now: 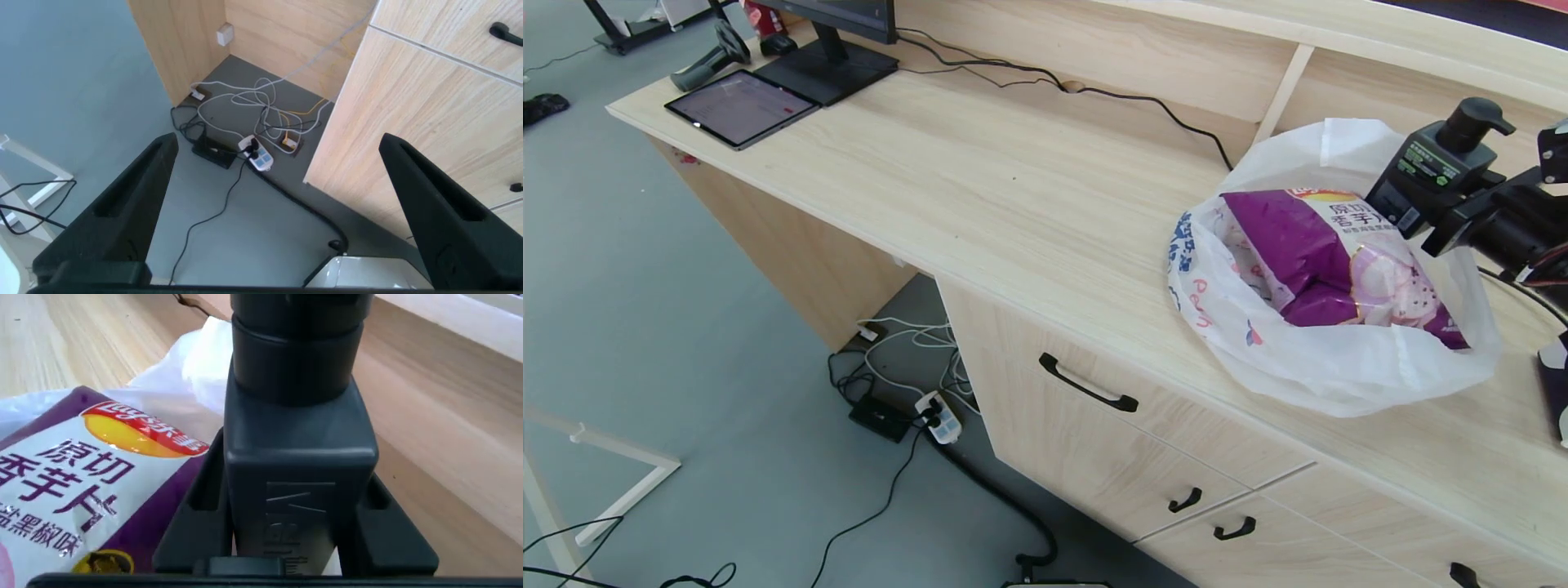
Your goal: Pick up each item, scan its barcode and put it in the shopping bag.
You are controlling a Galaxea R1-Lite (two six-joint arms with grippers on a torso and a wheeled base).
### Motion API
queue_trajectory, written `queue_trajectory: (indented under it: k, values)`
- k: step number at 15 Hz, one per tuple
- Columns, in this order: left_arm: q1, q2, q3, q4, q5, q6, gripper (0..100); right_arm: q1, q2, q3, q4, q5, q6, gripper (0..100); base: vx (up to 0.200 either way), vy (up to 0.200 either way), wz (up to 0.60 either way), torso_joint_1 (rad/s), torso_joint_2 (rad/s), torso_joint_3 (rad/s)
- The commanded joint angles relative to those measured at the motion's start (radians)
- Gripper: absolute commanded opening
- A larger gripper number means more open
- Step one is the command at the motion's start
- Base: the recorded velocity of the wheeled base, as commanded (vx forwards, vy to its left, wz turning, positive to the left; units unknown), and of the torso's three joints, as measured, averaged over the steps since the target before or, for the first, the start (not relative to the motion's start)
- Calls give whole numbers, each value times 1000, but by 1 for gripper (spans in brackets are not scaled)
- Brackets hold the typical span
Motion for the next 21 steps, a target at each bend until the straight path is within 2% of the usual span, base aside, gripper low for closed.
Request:
queue_trajectory:
  k: [1,10,13,20,21]
  values:
    - [0,0,0,0,0,2,100,-4,29,3,-2,2,-12,0,0,0,0,0,0,0]
    - [0,0,0,2,0,3,100,3,60,9,-8,14,-32,0,0,0,0,0,0,0]
    - [0,0,0,3,0,9,100,8,43,100,-23,15,-25,0,0,0,0,0,0,0]
    - [0,0,0,3,0,11,100,35,69,86,-23,15,-8,0,0,0,0,0,0,0]
    - [0,0,0,3,0,11,100,35,71,89,-25,15,-8,100,0,0,0,0,0,0]
